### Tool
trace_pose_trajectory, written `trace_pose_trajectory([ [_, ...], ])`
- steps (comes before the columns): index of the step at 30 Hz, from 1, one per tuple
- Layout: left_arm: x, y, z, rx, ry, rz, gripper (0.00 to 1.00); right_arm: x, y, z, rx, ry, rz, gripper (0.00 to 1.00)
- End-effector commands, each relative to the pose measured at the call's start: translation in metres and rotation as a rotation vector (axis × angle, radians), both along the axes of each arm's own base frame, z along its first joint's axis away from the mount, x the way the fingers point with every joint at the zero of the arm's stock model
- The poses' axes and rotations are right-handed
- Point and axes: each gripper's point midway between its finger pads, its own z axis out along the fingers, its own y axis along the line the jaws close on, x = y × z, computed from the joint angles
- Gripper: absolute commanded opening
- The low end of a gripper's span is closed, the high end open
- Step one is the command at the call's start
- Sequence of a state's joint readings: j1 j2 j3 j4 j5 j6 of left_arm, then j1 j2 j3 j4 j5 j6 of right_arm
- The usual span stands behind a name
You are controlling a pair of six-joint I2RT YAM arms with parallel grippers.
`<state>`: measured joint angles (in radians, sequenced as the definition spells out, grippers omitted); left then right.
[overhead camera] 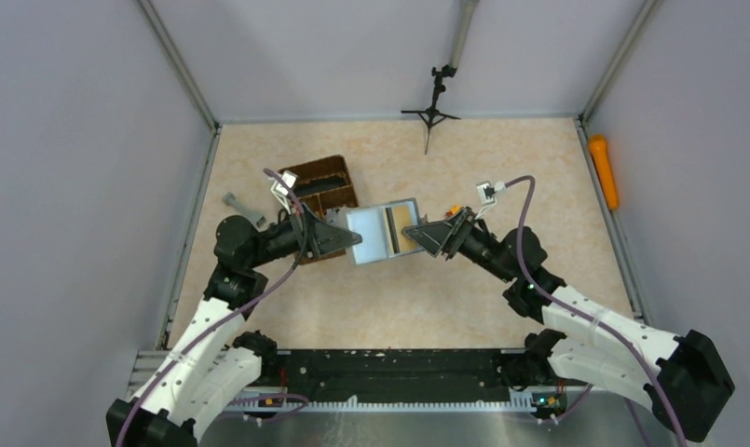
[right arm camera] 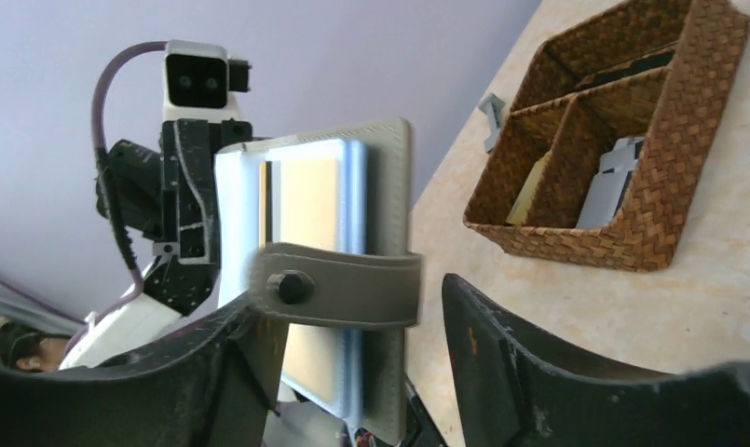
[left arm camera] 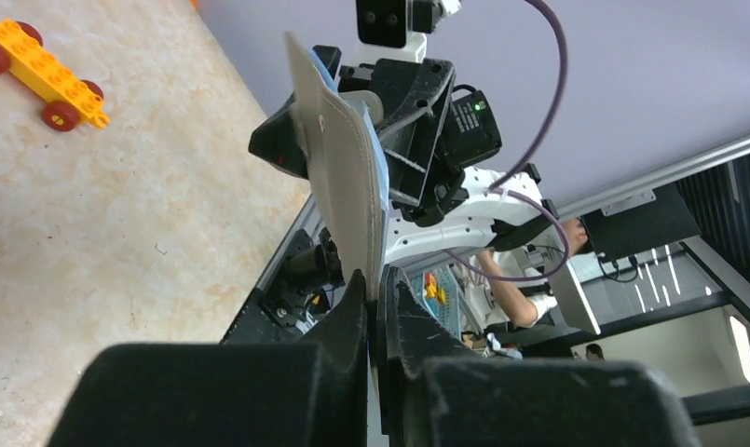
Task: Take the credit cards out of the card holder
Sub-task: Remove the credit card from the card holder.
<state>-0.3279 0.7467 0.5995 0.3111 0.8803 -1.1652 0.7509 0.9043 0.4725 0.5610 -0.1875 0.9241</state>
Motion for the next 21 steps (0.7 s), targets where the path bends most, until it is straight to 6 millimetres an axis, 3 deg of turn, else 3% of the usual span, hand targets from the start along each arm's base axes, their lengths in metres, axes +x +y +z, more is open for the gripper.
trace_pose_trajectory([
  [1,-0.013,-0.002,0.015,-0.039,-0.095,-0.057,0.0,-0.012,-0.003,0.037,0.153,-0.034,0.061,0.52],
  [3,-0.011,-0.002,0.012,-0.026,-0.094,-0.052,0.0,-0.011,-0.004,0.038,0.161,-0.03,0.057,0.39],
  [10,-0.001,-0.003,-0.006,0.03,-0.071,-0.022,0.0,-0.009,-0.003,0.033,0.155,-0.013,0.048,0.07],
  [14,0.007,0.001,-0.014,0.098,-0.076,0.038,0.03,-0.009,-0.004,0.031,0.143,-0.012,0.049,0.0],
  [16,0.013,0.006,-0.02,0.154,-0.089,0.091,0.21,-0.007,-0.005,0.026,0.126,-0.002,0.035,0.0],
  [19,0.022,0.019,-0.036,0.277,-0.045,0.193,0.57,-0.002,-0.009,0.019,0.097,0.014,-0.004,0.0],
  [21,0.028,0.03,-0.043,0.365,-0.033,0.265,0.65,0.002,-0.011,0.012,0.069,0.027,-0.031,0.0],
])
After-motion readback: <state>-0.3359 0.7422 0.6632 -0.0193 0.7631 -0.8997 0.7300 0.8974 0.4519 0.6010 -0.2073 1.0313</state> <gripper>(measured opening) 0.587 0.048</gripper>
